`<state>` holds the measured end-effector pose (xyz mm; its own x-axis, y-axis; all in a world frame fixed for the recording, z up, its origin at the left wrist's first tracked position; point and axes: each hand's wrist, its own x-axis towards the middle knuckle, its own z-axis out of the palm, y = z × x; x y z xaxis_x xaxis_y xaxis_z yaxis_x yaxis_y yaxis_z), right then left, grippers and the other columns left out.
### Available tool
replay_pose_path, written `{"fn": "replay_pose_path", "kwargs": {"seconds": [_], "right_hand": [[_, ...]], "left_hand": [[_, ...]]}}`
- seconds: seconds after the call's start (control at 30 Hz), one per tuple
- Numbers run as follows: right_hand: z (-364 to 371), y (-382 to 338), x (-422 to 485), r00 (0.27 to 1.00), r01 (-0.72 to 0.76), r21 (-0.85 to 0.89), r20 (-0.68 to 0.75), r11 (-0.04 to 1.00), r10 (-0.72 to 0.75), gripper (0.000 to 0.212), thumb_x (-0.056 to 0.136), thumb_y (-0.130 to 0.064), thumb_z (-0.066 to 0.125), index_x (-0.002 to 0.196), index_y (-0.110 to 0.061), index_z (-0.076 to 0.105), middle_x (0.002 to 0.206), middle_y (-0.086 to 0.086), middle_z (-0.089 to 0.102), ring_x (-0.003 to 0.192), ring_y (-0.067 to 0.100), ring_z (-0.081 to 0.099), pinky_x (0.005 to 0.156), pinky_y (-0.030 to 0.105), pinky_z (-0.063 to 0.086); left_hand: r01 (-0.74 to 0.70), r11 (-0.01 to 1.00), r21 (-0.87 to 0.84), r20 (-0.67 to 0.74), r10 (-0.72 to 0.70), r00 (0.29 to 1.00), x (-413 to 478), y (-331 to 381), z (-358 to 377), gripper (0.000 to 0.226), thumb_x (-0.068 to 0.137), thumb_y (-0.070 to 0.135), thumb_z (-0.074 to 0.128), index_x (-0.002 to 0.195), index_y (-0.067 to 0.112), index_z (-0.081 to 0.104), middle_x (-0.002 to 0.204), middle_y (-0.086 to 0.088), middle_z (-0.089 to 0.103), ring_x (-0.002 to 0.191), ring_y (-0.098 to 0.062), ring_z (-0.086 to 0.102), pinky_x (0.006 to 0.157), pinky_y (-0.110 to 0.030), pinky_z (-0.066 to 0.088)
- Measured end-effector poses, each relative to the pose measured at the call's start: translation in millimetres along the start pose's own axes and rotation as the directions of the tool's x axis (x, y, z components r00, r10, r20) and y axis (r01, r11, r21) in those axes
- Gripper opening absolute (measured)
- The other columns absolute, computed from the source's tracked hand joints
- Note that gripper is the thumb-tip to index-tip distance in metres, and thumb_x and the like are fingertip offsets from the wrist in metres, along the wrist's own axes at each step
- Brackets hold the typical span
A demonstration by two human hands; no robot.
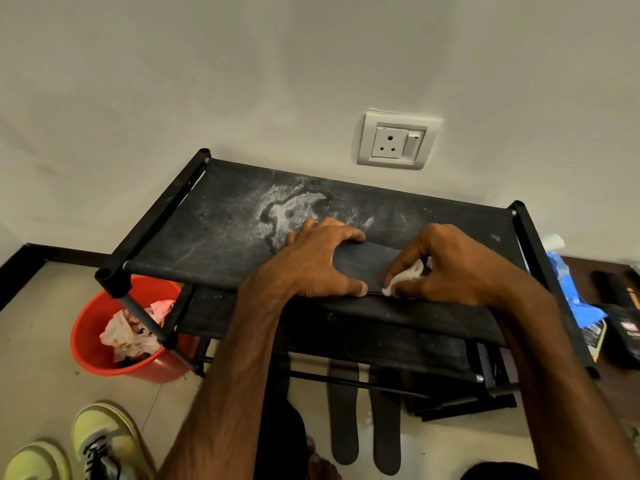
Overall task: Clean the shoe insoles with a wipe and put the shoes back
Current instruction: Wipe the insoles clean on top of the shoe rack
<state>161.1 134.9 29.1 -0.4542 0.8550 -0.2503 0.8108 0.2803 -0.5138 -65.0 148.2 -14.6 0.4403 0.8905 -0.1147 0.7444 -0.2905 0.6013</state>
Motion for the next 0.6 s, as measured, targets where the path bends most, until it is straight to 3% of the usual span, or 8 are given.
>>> {"fn": "replay_pose_path", "kwargs": {"seconds": [0.23, 0.37, 0.5, 0.6], "right_hand": [[16, -14, 13, 0.991, 0.052, -0.006, -0.120, 0.999, -0.053, 0.018, 0.080, -0.023, 0.083, 0.089, -0.038, 0.080, 0.094, -0.016, 0.078, 0.087, 0.004, 0.072, 0.082, 0.034, 0.062], [26, -19, 21, 0.979, 0.070, 0.044, -0.193, 0.997, -0.061, 0.019, 0.080, -0.023, 0.081, 0.093, -0.037, 0.083, 0.092, -0.013, 0.078, 0.086, 0.006, 0.072, 0.081, 0.037, 0.062], [11, -5, 10, 0.996, -0.006, 0.020, -0.091, 1.000, 0.008, 0.012, 0.079, -0.035, 0.083, 0.090, -0.041, 0.082, 0.091, -0.019, 0.077, 0.088, 0.004, 0.071, 0.084, 0.037, 0.061], [1, -1, 1, 0.999, -0.027, 0.025, -0.023, 0.999, 0.028, 0.011, 0.078, -0.034, 0.084, 0.086, -0.041, 0.082, 0.092, -0.021, 0.077, 0.090, 0.003, 0.071, 0.086, 0.037, 0.061]], "left_hand": [[-0.023, 1.000, 0.008, 0.018, 0.023, 1.000, 1, -3, 1, 0.084, 0.075, 0.045, 0.082, 0.148, 0.037, 0.041, 0.145, 0.012, 0.037, 0.129, -0.013, 0.030, 0.102, -0.033, 0.022], [-0.012, 1.000, -0.004, 0.015, 0.012, 1.000, 1, -4, 1, 0.085, 0.074, 0.046, 0.083, 0.147, 0.038, 0.041, 0.144, 0.013, 0.038, 0.129, -0.014, 0.030, 0.108, -0.038, 0.026], [-0.020, 1.000, -0.017, 0.024, 0.020, 1.000, 2, -2, 2, 0.083, 0.074, 0.047, 0.083, 0.146, 0.039, 0.042, 0.144, 0.015, 0.038, 0.129, -0.013, 0.031, 0.110, -0.039, 0.026], [-0.009, 1.000, -0.020, 0.021, 0.009, 1.000, 2, -3, 0, 0.083, 0.074, 0.047, 0.083, 0.146, 0.040, 0.042, 0.146, 0.014, 0.037, 0.131, -0.014, 0.030, 0.113, -0.042, 0.025]]}}
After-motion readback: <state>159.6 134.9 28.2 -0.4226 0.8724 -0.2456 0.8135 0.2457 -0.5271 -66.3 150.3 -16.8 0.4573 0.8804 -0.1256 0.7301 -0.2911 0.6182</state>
